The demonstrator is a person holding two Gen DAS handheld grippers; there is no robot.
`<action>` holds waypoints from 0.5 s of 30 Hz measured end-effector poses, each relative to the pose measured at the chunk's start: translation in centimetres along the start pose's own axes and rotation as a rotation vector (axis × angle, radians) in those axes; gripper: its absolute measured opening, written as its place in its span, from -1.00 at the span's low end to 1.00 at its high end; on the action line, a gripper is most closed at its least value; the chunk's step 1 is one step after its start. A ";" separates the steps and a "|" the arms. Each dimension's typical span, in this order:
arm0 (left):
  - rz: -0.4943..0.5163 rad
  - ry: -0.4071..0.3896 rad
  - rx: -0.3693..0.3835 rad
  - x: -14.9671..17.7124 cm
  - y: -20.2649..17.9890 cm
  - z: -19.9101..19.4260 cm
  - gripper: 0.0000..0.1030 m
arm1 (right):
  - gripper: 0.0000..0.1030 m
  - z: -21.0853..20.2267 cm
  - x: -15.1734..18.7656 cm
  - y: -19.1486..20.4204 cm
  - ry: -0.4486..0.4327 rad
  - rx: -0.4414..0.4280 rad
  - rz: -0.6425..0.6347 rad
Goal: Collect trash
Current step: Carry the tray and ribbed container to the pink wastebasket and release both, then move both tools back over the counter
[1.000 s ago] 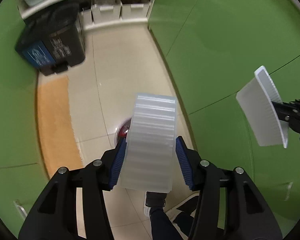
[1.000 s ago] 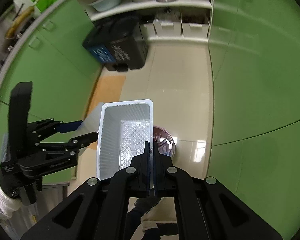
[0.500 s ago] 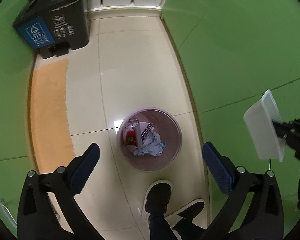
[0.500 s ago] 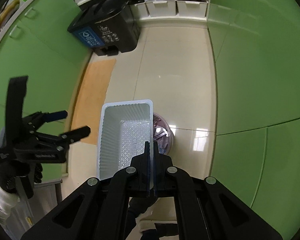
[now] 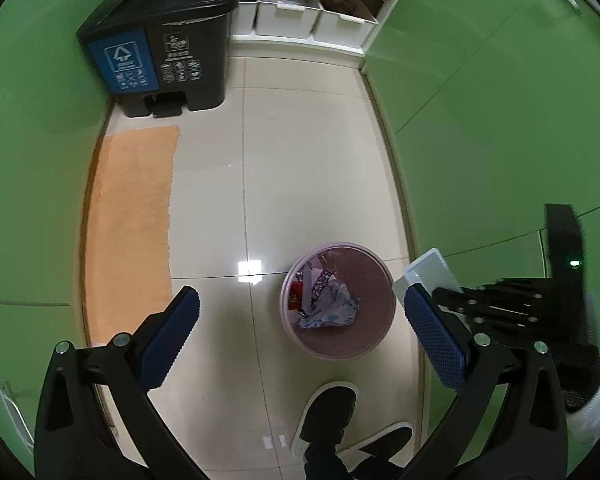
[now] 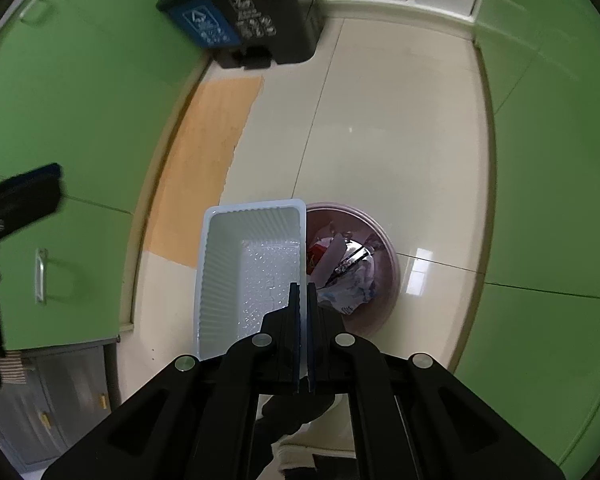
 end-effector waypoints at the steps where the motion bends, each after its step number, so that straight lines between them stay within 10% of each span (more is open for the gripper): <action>1: -0.008 -0.002 -0.001 0.3 0.4 0.2 0.94 | -0.74 0.6 -0.1 0.0 0.007 0.006 -0.001; 3: -0.014 0.000 -0.002 0.6 0.9 0.5 0.94 | 0.45 1.1 -0.2 0.0 -0.004 0.016 0.003; 4: -0.014 0.002 -0.003 0.8 1.0 0.6 0.95 | 0.67 0.9 -0.2 -0.1 -0.026 0.015 0.007; 15: 0.020 0.001 -0.001 0.3 -1.4 -3.3 0.94 | 0.86 -4.2 1.7 -1.3 -0.041 0.050 0.086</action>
Point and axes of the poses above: each gripper's, at about its wrist camera, not at the fingertips, and z roughly the way its jaws point, y to its left, x to its underside, the point moved 5 cm from there along z, roughly the way its jaws point, and after that the axes turned 13 degrees about y, right-handed, at the moved point
